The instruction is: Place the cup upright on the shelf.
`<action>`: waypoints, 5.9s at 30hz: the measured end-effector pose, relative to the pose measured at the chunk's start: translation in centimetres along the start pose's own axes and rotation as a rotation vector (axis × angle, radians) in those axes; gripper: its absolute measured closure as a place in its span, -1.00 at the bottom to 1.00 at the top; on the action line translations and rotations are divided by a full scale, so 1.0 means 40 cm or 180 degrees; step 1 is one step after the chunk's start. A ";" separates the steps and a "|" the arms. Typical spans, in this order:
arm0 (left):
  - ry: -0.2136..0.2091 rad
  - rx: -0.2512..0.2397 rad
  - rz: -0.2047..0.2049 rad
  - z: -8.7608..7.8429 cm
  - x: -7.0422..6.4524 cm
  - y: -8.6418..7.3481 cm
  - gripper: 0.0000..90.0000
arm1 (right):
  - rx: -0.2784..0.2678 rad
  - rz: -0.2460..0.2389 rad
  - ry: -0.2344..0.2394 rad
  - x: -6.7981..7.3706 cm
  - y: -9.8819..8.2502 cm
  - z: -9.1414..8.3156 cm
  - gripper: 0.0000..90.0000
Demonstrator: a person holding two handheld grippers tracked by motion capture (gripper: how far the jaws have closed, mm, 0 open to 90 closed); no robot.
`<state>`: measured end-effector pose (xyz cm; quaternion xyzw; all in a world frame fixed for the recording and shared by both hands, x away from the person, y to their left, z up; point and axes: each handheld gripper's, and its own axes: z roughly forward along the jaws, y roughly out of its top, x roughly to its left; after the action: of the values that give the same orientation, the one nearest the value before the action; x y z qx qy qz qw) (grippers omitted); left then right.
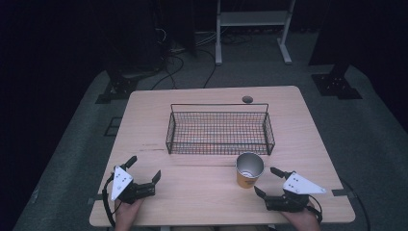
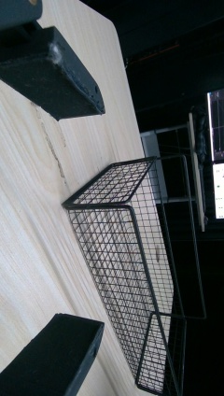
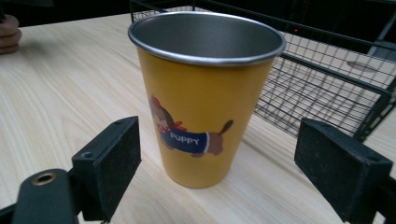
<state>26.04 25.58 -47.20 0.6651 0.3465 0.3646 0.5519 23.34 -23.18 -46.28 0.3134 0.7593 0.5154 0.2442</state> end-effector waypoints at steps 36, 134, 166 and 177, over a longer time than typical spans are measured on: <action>-0.0011 0.0001 0.0009 0.000 0.000 0.000 -1.00 | -0.0070 0.0012 0.0013 0.014 0.055 0.098 -0.74; -0.0006 0.0000 -0.0006 0.000 0.001 0.000 -1.00 | -0.0234 0.0194 0.0306 -0.143 0.367 0.185 -0.73; -0.0022 -0.0006 -0.0023 0.000 0.003 0.000 -1.00 | -0.0105 0.0188 0.0290 -0.225 0.442 0.304 -0.73; -0.0019 -0.0009 -0.0021 0.000 0.002 0.000 -1.00 | -0.0058 0.0215 0.0326 -0.241 0.449 0.350 -0.73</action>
<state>26.09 25.65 -47.19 0.6643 0.3465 0.3614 0.5551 43.67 -16.51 -33.91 0.3098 0.7551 0.5456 0.1903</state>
